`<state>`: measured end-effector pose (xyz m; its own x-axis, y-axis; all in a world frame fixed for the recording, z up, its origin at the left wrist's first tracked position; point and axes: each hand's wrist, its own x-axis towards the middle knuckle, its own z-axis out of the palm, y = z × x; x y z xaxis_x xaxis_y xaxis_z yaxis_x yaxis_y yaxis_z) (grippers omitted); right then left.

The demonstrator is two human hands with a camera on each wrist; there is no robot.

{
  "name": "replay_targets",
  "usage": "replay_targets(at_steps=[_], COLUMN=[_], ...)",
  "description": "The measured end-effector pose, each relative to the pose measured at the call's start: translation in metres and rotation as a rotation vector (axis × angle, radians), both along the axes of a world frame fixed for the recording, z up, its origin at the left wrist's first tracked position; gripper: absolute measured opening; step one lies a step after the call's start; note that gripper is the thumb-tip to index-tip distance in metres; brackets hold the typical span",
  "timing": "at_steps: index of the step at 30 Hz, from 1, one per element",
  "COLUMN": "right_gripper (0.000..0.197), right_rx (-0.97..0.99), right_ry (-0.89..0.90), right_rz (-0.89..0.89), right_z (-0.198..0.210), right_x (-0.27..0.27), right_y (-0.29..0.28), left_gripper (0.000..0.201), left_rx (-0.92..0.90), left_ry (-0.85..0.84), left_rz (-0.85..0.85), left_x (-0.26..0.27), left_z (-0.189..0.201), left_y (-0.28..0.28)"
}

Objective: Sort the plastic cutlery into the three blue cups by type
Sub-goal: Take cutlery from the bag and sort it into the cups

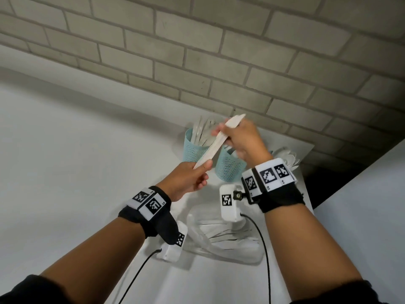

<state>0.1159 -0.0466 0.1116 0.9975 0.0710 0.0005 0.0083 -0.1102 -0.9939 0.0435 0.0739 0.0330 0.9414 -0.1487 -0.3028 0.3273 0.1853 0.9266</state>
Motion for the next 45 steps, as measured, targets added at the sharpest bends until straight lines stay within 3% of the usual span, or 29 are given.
replay_targets(at_steps=[2,5,8,11,14,17,22,24,27,30,34,40,45], right_gripper=[0.007,0.022,0.023,0.016,0.029,0.043,0.028,0.025,0.021,0.014,0.011,0.046,0.031], right_rx=[0.123,0.233,0.077,-0.123,-0.200,-0.279,-0.743,-0.776,-0.689,-0.650,-1.069,-1.343,-1.376], right_ry=[-0.141,-0.317,-0.394,-0.333,-0.306,-0.374,-0.395,-0.452,-0.563,-0.332,0.141,0.419,0.449], right_rz=[-0.167,-0.301,-0.369,-0.318,-0.253,-0.222,0.034,0.061,-0.044,0.092,0.471,0.387,0.380], right_z=[0.008,0.007,-0.012,-0.037,-0.049,-0.050,-0.055,-0.046,-0.025,-0.006,0.003,-0.042,-0.069], right_x=[0.016,0.028,0.031,0.031,0.032,0.032,0.033,0.028,0.014,-0.007,-0.039,-0.057,-0.078], right_y=[-0.004,0.002,0.017,0.028,0.033,0.036,0.031,0.024,0.008,-0.016,-0.051,-0.089,-0.106], left_gripper=[0.037,0.044,0.045,0.025,0.009,0.022,0.036,0.035,0.029,0.033,0.034,0.039,0.044], left_rx=[0.184,0.602,0.865,0.917,0.931,0.928,0.927,0.946,1.061,1.212,1.211,1.362,1.420], left_ry=[-0.015,-0.090,-0.144,-0.197,-0.232,-0.259,-0.227,-0.237,-0.308,-0.413,-0.511,-0.450,-0.452], left_rz=[0.023,-0.077,-0.344,-0.486,-0.492,-0.476,-0.512,-0.500,-0.472,-0.414,-0.571,-0.785,-0.826], left_x=[0.001,0.000,-0.002,-0.002,-0.003,-0.003,-0.004,-0.005,-0.011,-0.019,-0.029,-0.040,-0.042], left_z=[-0.004,-0.011,-0.017,-0.021,-0.022,-0.021,-0.021,-0.020,-0.017,-0.015,-0.016,-0.025,-0.027], left_y=[0.003,0.005,0.002,-0.002,-0.003,-0.002,-0.001,-0.003,-0.011,-0.024,-0.048,-0.070,-0.077])
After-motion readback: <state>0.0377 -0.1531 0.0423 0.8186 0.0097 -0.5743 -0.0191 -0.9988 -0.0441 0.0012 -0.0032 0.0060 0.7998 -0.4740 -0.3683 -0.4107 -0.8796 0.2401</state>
